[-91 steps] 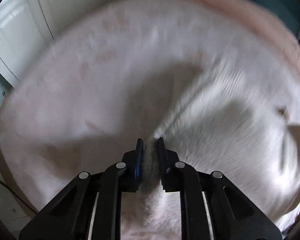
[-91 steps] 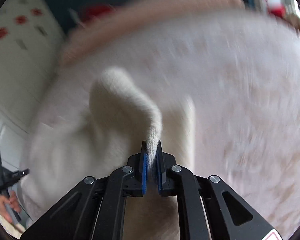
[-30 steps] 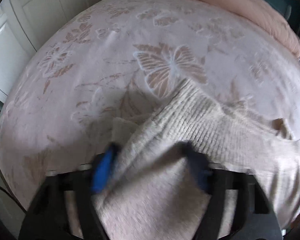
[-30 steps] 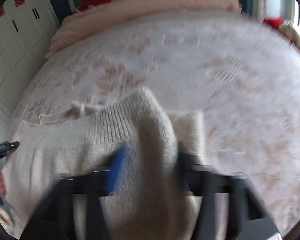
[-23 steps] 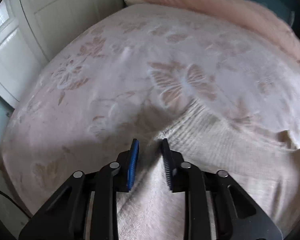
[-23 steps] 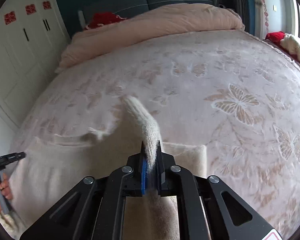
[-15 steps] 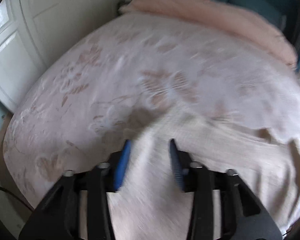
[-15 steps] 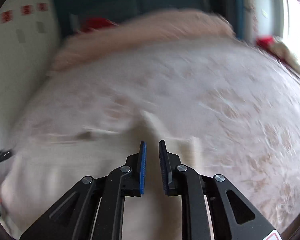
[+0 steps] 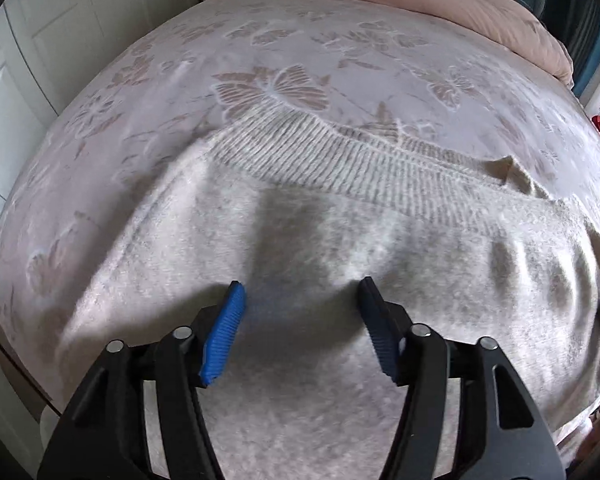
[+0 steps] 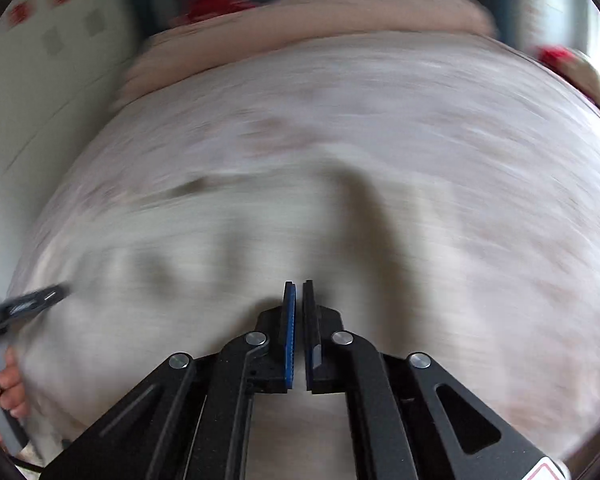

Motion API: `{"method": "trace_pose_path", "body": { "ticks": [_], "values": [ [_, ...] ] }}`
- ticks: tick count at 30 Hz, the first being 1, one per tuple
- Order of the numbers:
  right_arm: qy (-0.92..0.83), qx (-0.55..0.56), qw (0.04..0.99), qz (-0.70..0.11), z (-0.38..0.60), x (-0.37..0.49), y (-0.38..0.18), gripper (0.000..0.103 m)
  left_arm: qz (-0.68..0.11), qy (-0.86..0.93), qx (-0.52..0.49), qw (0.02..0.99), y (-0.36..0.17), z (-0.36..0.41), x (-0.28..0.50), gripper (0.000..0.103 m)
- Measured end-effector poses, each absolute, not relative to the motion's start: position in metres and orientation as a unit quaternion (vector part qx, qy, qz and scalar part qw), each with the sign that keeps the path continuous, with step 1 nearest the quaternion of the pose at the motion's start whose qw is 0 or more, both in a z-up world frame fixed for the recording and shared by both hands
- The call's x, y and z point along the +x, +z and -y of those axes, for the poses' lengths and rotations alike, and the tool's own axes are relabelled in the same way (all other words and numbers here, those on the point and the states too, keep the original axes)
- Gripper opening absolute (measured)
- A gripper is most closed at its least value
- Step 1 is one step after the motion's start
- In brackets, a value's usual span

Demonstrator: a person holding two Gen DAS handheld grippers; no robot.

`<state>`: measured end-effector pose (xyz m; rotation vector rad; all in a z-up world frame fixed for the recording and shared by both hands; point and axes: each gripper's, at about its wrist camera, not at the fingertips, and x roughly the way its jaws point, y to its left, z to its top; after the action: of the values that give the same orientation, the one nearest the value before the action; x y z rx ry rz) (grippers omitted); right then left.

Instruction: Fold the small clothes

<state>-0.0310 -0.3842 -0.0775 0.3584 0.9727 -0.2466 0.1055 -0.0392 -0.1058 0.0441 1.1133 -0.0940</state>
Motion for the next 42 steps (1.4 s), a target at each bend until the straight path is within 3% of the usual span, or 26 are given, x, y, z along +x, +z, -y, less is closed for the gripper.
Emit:
{"method": "trace_pose_path", "body": {
  "ticks": [3,5,8,12,15,17,20,22,26,34,42],
  "values": [
    [-0.124,0.219,0.864,-0.437,0.405,-0.07,-0.065,0.006,-0.52,-0.037,0.03,0.853,-0.107,0.041,0.1,0.062],
    [-0.112,0.185,0.871,-0.44,0.395,-0.082,-0.062,0.006,-0.515,-0.03,0.043,0.856,-0.106,0.044,0.097,0.062],
    [-0.129,0.129,0.852,-0.491,0.387,-0.081,-0.09,0.0,-0.515,-0.026,0.045,0.855,-0.103,0.043,0.092,0.062],
    [-0.14,0.153,0.871,-0.446,0.384,-0.096,-0.059,0.004,-0.517,-0.02,0.043,0.855,-0.097,0.033,0.082,0.065],
    [-0.145,0.121,0.85,-0.492,0.386,-0.088,-0.08,0.0,-0.522,-0.014,0.033,0.852,-0.098,0.026,0.074,0.066],
    [-0.147,0.158,0.851,-0.479,0.391,-0.097,-0.081,0.0,-0.525,-0.012,0.034,0.85,-0.097,0.024,0.069,0.066],
    [-0.137,0.168,0.863,-0.456,0.378,-0.1,-0.061,0.008,-0.522,-0.011,0.046,0.852,-0.094,0.022,0.059,0.065],
    [-0.119,0.14,0.871,-0.456,0.362,-0.099,-0.057,0.008,-0.521,-0.009,0.05,0.852,-0.095,0.022,0.054,0.065],
    [-0.12,0.097,0.854,-0.496,0.347,-0.092,-0.091,0.007,-0.526,-0.008,0.052,0.849,-0.096,0.021,0.047,0.065],
    [-0.048,0.153,0.879,-0.45,0.317,-0.093,-0.049,0.01,-0.525,-0.005,0.053,0.849,-0.096,0.016,0.035,0.064],
    [-0.006,0.107,0.855,-0.507,0.263,-0.062,-0.097,0.012,-0.53,0.006,0.01,0.848,-0.09,-0.014,0.032,0.065]
  ]
}}
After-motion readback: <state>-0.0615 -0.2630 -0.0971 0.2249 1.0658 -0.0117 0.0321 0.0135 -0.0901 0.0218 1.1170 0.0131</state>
